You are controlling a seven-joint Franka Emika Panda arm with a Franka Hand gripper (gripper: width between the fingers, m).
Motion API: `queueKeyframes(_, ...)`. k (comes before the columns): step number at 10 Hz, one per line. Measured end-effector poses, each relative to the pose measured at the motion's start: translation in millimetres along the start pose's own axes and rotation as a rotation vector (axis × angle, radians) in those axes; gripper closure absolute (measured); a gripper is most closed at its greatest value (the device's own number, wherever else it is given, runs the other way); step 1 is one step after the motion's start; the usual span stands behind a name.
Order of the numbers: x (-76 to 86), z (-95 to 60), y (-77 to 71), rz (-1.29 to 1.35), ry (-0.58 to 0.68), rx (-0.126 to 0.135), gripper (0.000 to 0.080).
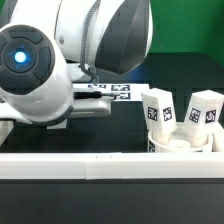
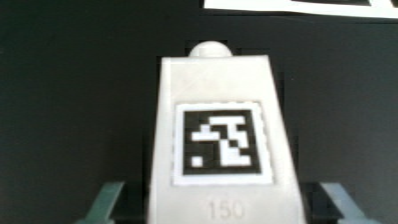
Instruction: Assemble stool
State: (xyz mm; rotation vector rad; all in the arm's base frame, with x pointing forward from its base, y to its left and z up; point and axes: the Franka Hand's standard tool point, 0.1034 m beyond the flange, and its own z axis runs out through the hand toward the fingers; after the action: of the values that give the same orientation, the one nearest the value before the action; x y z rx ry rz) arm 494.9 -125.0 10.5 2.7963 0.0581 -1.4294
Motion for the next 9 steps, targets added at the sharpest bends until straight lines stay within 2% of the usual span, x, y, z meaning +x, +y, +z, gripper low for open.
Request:
queueKeyframes(2, -7.5, -16.6, -12.8, 0.001, 0.005, 0.003, 0.0464)
queueKeyframes(4, -23.0, -48.4, -46.9, 0.026, 0.033, 0.000, 0.0464)
queueKeyframes(6, -39.2, -71.5, -66.1, 0.088, 0.026, -0.008, 0.0462)
queueKeyframes(7, -29.5, -72.2, -62.9, 0.072, 0.076, -0.014, 0.0462)
queueKeyframes(9, -29.8, -71.6, -62.4, 0.074, 0.075, -0.013, 0.0462)
